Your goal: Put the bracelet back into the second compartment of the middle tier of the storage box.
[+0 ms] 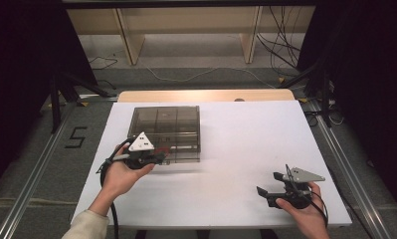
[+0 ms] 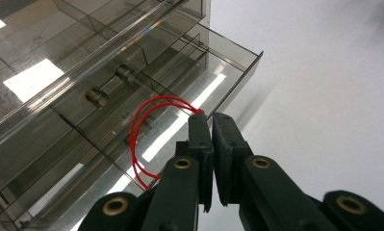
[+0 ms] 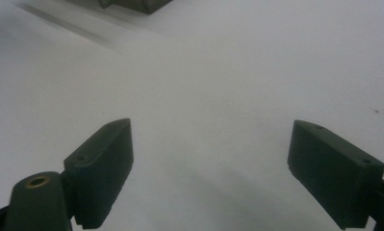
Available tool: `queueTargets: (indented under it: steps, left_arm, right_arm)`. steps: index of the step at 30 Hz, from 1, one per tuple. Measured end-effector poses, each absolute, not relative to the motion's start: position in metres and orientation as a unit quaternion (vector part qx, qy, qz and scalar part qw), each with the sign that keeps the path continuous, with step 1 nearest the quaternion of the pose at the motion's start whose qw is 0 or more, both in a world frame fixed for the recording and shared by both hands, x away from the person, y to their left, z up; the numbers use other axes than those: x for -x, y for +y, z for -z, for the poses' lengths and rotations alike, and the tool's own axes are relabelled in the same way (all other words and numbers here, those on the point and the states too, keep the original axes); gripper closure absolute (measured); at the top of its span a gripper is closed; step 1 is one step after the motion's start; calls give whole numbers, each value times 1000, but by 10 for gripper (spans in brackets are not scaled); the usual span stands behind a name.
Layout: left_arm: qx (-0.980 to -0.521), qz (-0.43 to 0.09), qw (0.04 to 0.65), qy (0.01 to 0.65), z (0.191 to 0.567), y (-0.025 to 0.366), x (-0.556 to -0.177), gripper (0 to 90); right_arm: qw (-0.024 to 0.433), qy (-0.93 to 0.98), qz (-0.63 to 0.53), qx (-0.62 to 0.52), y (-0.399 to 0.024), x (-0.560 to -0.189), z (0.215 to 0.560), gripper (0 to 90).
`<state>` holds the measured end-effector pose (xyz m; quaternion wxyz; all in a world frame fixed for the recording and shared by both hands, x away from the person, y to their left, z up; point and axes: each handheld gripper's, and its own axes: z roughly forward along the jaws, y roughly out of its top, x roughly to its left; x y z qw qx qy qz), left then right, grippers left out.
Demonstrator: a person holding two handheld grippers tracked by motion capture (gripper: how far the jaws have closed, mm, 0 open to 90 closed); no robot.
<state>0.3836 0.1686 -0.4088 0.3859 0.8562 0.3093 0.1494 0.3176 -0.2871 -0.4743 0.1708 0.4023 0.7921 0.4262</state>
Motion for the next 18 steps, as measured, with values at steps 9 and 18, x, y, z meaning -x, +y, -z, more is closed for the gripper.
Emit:
queueTargets:
  steps: [9, 18]
  left_arm:
    - [-857, -148, 384, 309, 408, 166, -387, 868]
    - [-857, -147, 384, 310, 407, 164, -390, 869]
  right_arm:
    - [171, 792, -426, -402, -287, -318, 474, 170]
    - [171, 792, -426, -402, -287, -318, 474, 171]
